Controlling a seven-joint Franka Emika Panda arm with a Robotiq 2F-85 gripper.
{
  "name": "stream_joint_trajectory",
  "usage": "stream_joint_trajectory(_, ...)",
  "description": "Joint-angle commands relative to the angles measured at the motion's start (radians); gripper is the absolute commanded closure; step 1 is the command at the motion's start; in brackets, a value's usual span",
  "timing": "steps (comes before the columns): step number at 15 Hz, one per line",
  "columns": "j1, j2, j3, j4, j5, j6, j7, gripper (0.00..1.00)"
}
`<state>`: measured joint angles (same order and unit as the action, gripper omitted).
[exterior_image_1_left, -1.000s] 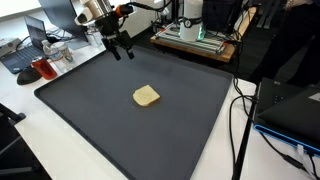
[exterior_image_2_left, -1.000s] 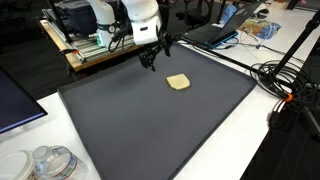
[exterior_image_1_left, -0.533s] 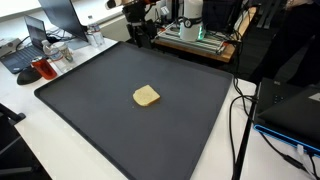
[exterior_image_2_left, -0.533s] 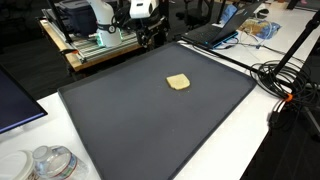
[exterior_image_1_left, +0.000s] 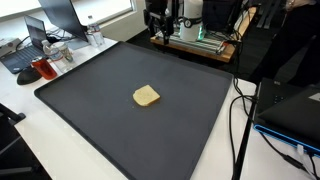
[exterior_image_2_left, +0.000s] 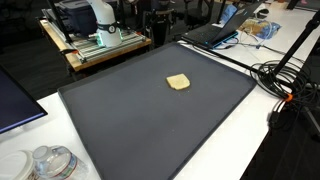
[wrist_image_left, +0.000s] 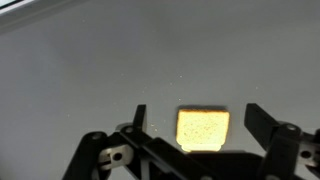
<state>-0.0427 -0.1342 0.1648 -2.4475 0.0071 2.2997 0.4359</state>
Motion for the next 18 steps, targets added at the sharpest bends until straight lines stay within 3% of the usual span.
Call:
stream_joint_trajectory(1,0.054,0.044,0.026,0.113,-0.13,-0.131,0.142,0.0)
stream_joint_trajectory(6,0.109,0.136,0.025,0.239,-0.197,-0.175,0.188,0.0)
stream_joint_trajectory(11,0.123,0.265,-0.017,0.286,-0.238,-0.02,0.212,0.0)
stream_joint_trajectory(18,0.132,0.441,-0.104,0.319,-0.174,0.151,0.138,0.0)
